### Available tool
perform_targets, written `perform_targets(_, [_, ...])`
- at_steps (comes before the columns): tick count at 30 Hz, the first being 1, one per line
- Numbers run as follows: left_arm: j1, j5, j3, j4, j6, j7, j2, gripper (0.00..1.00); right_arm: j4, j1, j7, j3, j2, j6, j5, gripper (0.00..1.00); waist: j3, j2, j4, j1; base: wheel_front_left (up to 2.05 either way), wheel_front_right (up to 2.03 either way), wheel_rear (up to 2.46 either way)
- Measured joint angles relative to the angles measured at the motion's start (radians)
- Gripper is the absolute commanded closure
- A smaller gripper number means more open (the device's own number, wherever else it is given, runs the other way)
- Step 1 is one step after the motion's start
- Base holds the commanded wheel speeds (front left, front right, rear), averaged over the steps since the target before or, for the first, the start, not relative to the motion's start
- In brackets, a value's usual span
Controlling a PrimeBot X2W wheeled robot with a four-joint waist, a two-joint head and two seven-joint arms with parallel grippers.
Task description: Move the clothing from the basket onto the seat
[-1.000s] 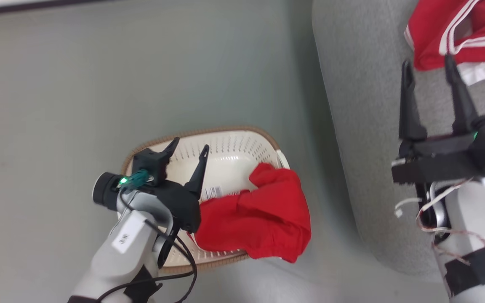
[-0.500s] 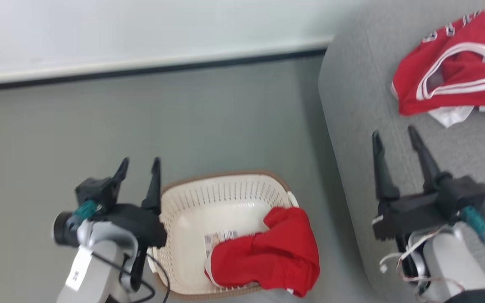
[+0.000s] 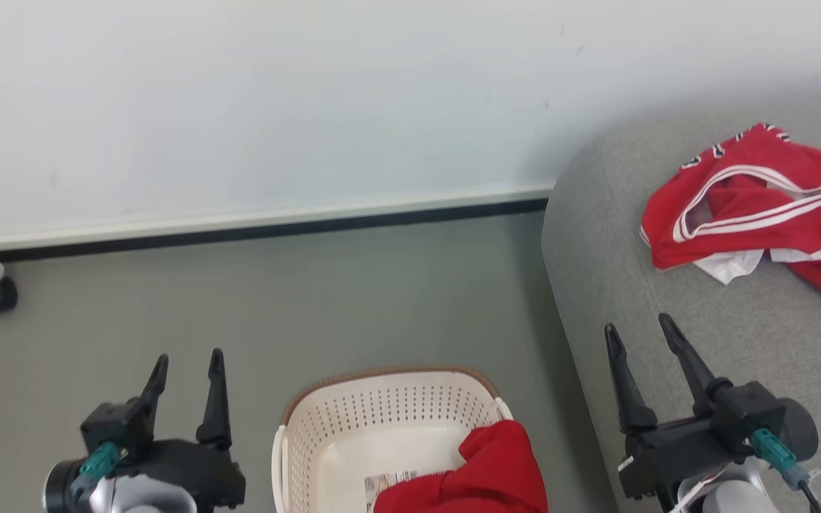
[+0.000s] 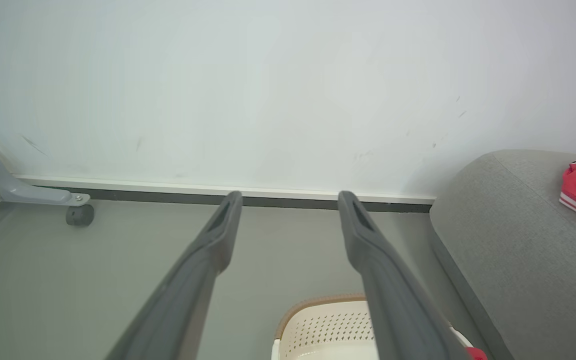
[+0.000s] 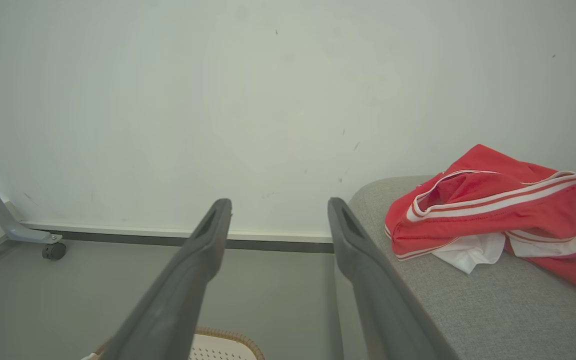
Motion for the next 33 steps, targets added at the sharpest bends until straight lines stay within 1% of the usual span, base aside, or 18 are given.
perform_targets(2, [0.034,0.007,0.015,-0.034,0.008,0.0,0.005,0.0,-0.008,0.019,0.0,0.002,0.001,0.001,0.003,0.0,-0.025,0.0,0.002,0.0,0.0,0.0,0.0])
perform_targets(5, [0.076,0.011,0.03,-0.08,0.01,0.0,0.01,0.0,-0.019,0.043,0.0,0.005,0.001,0.001,0.004,0.0,-0.055,-0.0001,0.005,0.0,0.0,0.0,0.0])
perform_targets(10, [0.131,0.034,0.056,-0.151,0.018,0.0,0.014,0.0,-0.033,0.066,0.0,0.007,0.001,0.002,0.005,0.0,-0.084,0.0,0.007,0.0001,0.0,0.0,0.0])
perform_targets(13, [0.156,0.04,0.068,-0.183,0.024,0.0,0.015,0.0,-0.042,0.067,0.0,0.007,0.001,0.003,0.005,0.0,-0.089,0.0,0.007,0.0002,0.0,0.0,0.0])
perform_targets(21, [0.193,0.052,0.086,-0.244,0.026,0.0,0.015,0.0,-0.05,0.083,0.0,0.007,0.001,0.003,0.005,0.0,-0.093,0.0001,0.006,0.0003,0.0,0.0,0.0])
perform_targets(33, [0.228,0.067,0.091,-0.291,0.033,0.0,0.007,0.0,-0.061,0.087,0.0,0.006,-0.002,0.004,0.005,0.0,-0.092,0.0001,0.003,0.0003,0.0,0.0,0.0])
